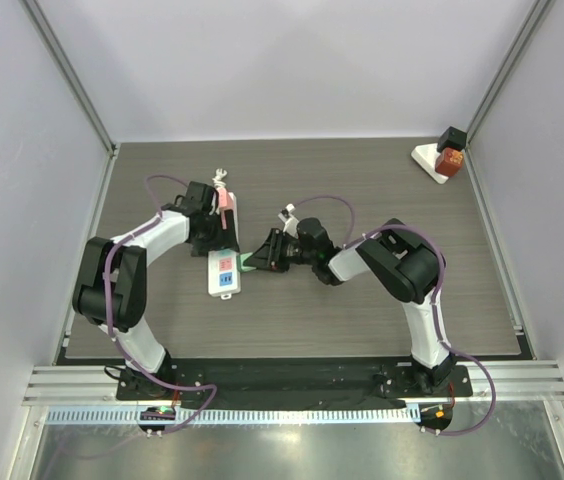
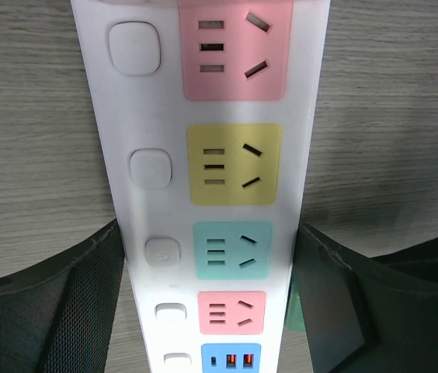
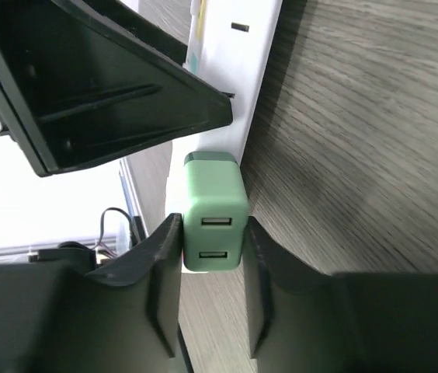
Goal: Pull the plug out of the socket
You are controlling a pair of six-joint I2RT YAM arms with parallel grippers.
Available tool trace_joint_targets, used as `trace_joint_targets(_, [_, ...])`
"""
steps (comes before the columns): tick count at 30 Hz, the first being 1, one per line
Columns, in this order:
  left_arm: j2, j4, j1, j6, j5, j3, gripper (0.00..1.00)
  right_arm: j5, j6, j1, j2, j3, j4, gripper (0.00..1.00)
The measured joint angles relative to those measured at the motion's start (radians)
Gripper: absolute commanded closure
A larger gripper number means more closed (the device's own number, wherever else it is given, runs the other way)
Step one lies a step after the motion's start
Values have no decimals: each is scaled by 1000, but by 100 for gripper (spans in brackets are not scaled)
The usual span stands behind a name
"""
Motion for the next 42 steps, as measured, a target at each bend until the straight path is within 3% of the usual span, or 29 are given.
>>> trace_joint_targets(1, [0, 0, -2, -3, -3, 0, 100, -1, 11, -3, 0, -7, 18, 81])
trace_joint_targets(2, [0, -1, -2, -10, -3, 0, 100, -4, 28, -6, 0, -15, 33, 99])
trace_joint_targets(3, [0, -1, -3, -17, -2, 0, 100, -10, 46, -11, 1, -26, 59, 99])
trace_joint_targets(15, [0, -13, -18, -39, -90, 2, 100, -31, 151, -69, 16, -123, 217, 99])
trace_joint_targets(22, [0, -23, -16, -39, -142, 2, 100, 12, 101, -97, -87, -166, 134, 99])
trace_joint_targets(31, [0, -24, -16, -38, -143, 2, 100, 97, -83, -188, -275, -204, -124, 99])
trace_joint_targets(42, [0, -39, -16, -36, -150, 4, 100, 156, -226, -210, -296, -199, -330, 75])
